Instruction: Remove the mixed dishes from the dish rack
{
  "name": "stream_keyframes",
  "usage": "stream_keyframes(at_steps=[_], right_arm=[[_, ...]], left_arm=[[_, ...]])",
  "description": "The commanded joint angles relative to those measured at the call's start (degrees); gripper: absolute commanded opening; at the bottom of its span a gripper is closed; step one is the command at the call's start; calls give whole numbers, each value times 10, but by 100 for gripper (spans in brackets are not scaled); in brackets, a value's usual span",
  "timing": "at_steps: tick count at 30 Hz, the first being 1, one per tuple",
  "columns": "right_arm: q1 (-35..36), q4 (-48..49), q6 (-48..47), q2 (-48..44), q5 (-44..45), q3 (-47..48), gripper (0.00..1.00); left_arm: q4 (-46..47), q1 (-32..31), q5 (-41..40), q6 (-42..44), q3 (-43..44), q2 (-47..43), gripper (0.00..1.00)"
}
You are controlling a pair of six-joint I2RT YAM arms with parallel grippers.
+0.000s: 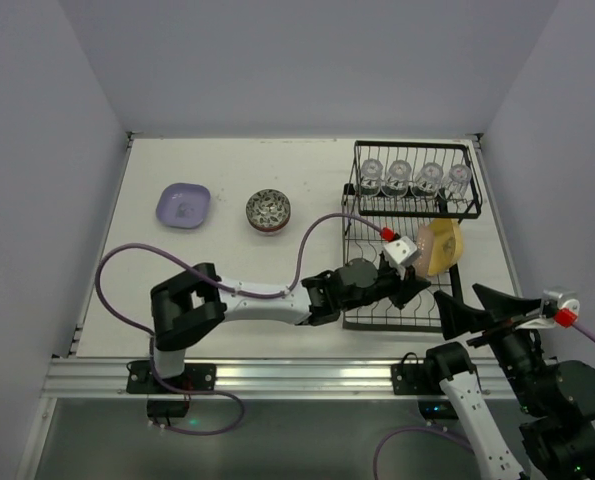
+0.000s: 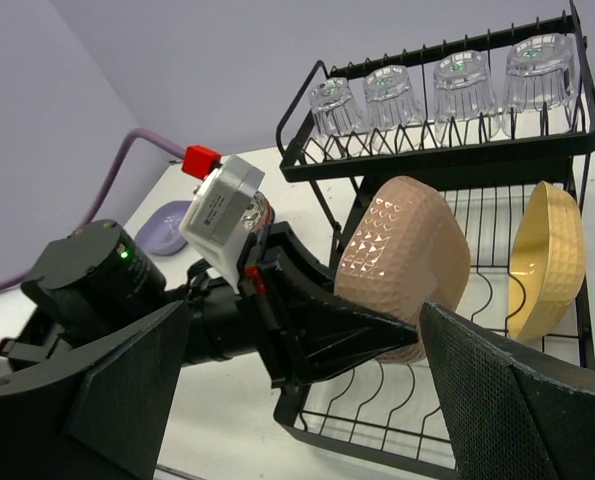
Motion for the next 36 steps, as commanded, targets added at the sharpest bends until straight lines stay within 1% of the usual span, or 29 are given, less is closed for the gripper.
stream_keyframes(at_steps=[1, 2, 4, 6, 7, 8, 9, 10, 11, 12, 13, 15, 16, 17, 18, 19, 20, 21, 23, 24, 26, 27, 29, 30, 31, 32, 34, 35, 36], right_arm=[[0, 1, -16, -6, -4, 21, 99], [1, 1, -16, -7, -5, 23, 99], [1, 1, -17, -7, -5, 27, 99], [0, 2, -17, -6, -7, 30, 99], [1, 3, -16, -7, -10, 30, 99], [0, 5, -16, -7, -12, 30, 99], [0, 8, -16, -7, -17, 29, 99], [0, 9, -14, -8, -19, 29, 99], [0, 10, -13, -8, -20, 30, 99], [0, 12, -13, -7, -21, 32, 99], [1, 13, -13, -9, -21, 34, 99], [1, 16, -13, -10, -22, 35, 99], [1, 17, -12, -12, -22, 35, 99], [0, 20, -12, -13, -22, 35, 99], [0, 22, -10, -13, -23, 34, 99], [0, 23, -9, -14, -25, 34, 99], [0, 26, -9, -14, -27, 34, 99], [0, 27, -8, -12, -29, 34, 99], [0, 26, -9, -11, -33, 38, 99], [0, 26, -10, -11, -31, 40, 99], [0, 26, -11, -12, -28, 41, 99], [1, 26, -11, -13, -27, 41, 99], [0, 28, -11, -16, -33, 37, 99], [0, 31, -7, -17, -36, 30, 99], [0, 34, -5, -18, -40, 27, 99], [0, 37, -4, -18, -46, 20, 99], [0, 41, -1, -18, -50, 16, 99], [0, 41, -2, -18, -51, 15, 99], [1, 42, -2, -19, -51, 14, 99]], left_arm=[[-58, -26, -50, 25, -7, -56, 0], [-99, -31, -60, 30, -10, -64, 0], [-139, -51, -87, 44, -19, -92, 0], [-206, -65, -147, 56, -26, -115, 0], [-258, -75, -190, 57, -31, -142, 0], [-288, -78, -210, 55, -31, -157, 0], [-324, -82, -232, 42, -30, -184, 0], [-405, -83, -275, 34, -24, -198, 0], [-448, -84, -300, 22, -18, -211, 0], [-495, -84, -325, -10, -2, -233, 0], [-580, -84, -380, -26, 6, -242, 0], [-659, -68, -433, -84, 22, -265, 0], [-719, -46, -444, -104, 24, -270, 0], [-742, 26, -431, -140, 25, -279, 0], [-760, 67, -411, -147, 22, -283, 0], [-767, 104, -375, -143, 18, -286, 0], [-773, 141, -367, -140, 19, -286, 0], [-781, 204, -363, -136, 32, -282, 0], [-794, 265, -331, -114, 54, -273, 0], [-804, 327, -316, -108, 90, -254, 0], [-829, 384, -289, -81, 132, -226, 0], [-839, 443, -284, -77, 177, -180, 0], [-885, 494, -267, -64, 236, -119, 0], [-901, 533, -262, -63, 300, -55, 0], [-929, 548, -251, -63, 333, -26, 0], [-938, 575, -242, -60, 394, 27, 0], [-970, 591, -238, -62, 451, 72, 0], [-983, 600, -240, -63, 480, 113, 0], [-996, 604, -244, -65, 530, 131, 0]])
